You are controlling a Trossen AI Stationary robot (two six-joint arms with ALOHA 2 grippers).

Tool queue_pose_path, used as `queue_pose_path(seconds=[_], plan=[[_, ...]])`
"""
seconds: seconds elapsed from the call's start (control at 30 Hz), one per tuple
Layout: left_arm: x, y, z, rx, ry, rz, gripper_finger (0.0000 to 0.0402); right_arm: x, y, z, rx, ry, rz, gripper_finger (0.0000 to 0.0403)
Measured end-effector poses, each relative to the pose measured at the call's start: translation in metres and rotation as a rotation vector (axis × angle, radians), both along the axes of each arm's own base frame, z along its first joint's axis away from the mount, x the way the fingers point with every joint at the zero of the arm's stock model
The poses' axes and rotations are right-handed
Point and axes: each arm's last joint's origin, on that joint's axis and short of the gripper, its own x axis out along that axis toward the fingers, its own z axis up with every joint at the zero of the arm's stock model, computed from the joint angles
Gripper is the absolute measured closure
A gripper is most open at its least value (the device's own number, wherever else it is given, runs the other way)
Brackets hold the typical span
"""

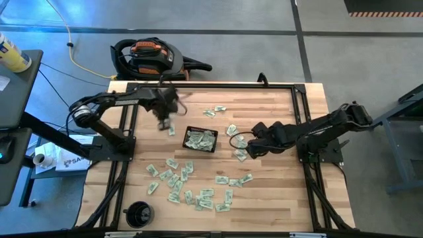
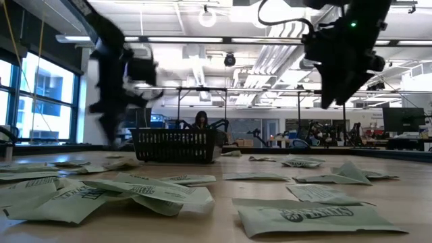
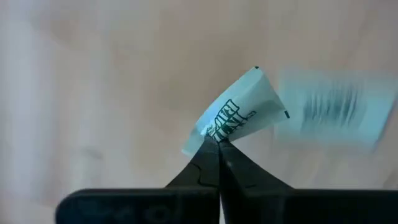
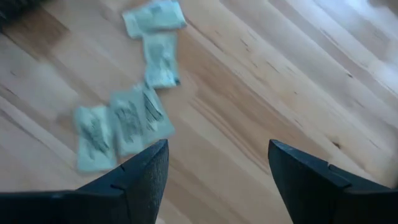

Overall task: Pick and place Stevia / Truvia into bins
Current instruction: Put the green stevia packet into the black basket

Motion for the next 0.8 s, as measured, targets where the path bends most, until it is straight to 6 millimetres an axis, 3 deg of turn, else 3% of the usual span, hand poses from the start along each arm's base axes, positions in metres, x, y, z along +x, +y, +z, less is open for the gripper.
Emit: queue_pose_path(seconds=[0.13, 0.23, 0.3, 0.47, 0.63, 0.8], plan=[[0.008, -0.001, 0.047, -0.052, -0.244, 0.067, 0.0374, 0.01, -0.004, 0.001, 0.012, -0.089, -0.007, 0.0138], [0.016, -0.009, 0.084, -0.117, -0.482, -0.026, 0.0381, 0.016, -0.005, 0.003, 0.018, -0.156, -0.009, 0.0138], [0.021, -0.019, 0.091, -0.142, -0.508, -0.079, 0.0381, 0.019, -0.005, 0.004, 0.02, -0.19, -0.012, 0.0138], [0.048, -0.054, 0.087, -0.212, -0.564, -0.276, 0.0371, 0.025, -0.003, 0.006, 0.054, -0.268, -0.033, 0.0138], [0.088, -0.084, 0.056, -0.139, -0.524, -0.312, 0.037, 0.027, 0.003, 0.007, 0.096, -0.324, -0.069, 0.0138], [0.103, -0.097, 0.023, -0.116, -0.378, -0.323, 0.0316, 0.026, 0.01, 0.007, 0.16, -0.339, -0.099, 0.0138]])
